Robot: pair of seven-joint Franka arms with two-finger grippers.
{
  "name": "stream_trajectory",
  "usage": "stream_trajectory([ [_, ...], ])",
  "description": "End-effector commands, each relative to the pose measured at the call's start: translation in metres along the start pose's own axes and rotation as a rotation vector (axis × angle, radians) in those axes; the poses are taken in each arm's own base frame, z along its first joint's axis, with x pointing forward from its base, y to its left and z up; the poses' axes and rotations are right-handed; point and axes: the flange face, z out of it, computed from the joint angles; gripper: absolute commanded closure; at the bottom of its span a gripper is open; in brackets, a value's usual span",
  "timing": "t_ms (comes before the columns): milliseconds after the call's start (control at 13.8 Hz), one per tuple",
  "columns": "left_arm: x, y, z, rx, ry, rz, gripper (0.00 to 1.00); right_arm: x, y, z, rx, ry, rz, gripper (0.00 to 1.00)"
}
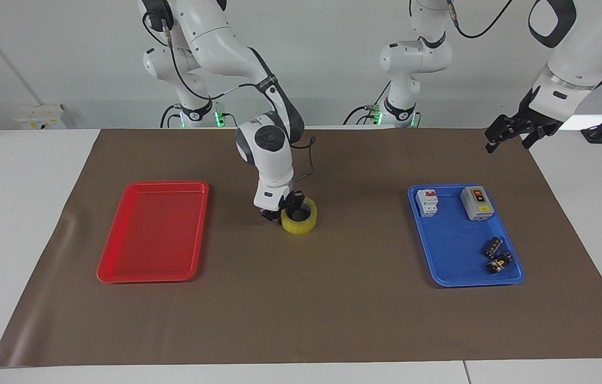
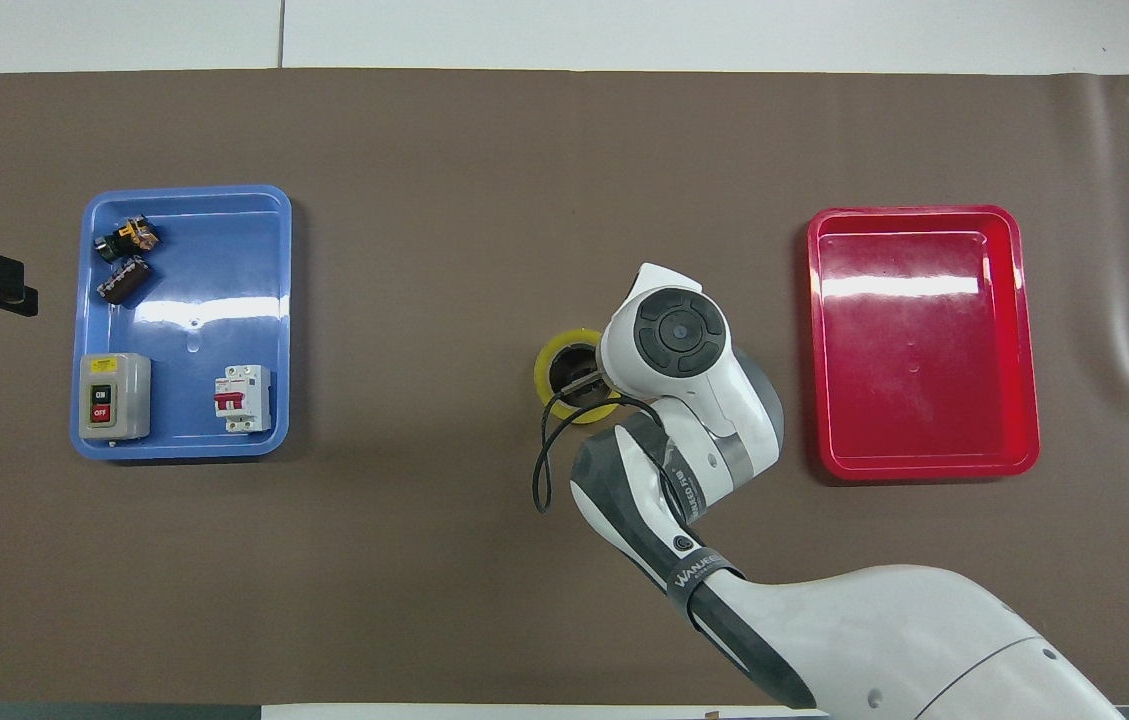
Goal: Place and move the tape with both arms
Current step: 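Grasp the yellow tape roll with the right gripper, then carry the tape into the red tray and lower it with the right gripper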
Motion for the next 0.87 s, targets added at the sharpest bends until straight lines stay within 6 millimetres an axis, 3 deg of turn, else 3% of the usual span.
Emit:
stream_trajectory([
  [0, -0.008, -0.003, -0.001, -0.024, 0.000, 0.004, 0.00, 0.018, 0.007, -0.045, -0.001, -0.041, 0.072, 1.00],
  [72, -0.007, -0.003, -0.001, -0.025, 0.008, 0.007, 0.00, 0.029, 0.021, -0.066, -0.010, -0.051, 0.106, 1.00],
  [217, -0.007, -0.002, -0.001, -0.025, 0.009, 0.005, 0.00, 0.041, 0.070, -0.111, -0.021, -0.064, 0.177, 1.00],
  [434, -0.007, 0.000, -0.001, -0.024, 0.006, 0.007, 0.00, 0.025, 0.156, -0.166, -0.044, -0.099, 0.192, 1.00],
  [578, -0.007, -0.001, -0.001, -0.024, 0.005, 0.004, 0.00, 0.012, 0.215, -0.177, -0.072, -0.125, 0.142, 1.00],
  [795, -0.007, -0.002, -0.001, -0.024, 0.005, 0.002, 0.00, -0.021, 0.306, -0.166, -0.062, -0.145, 0.018, 1.00],
])
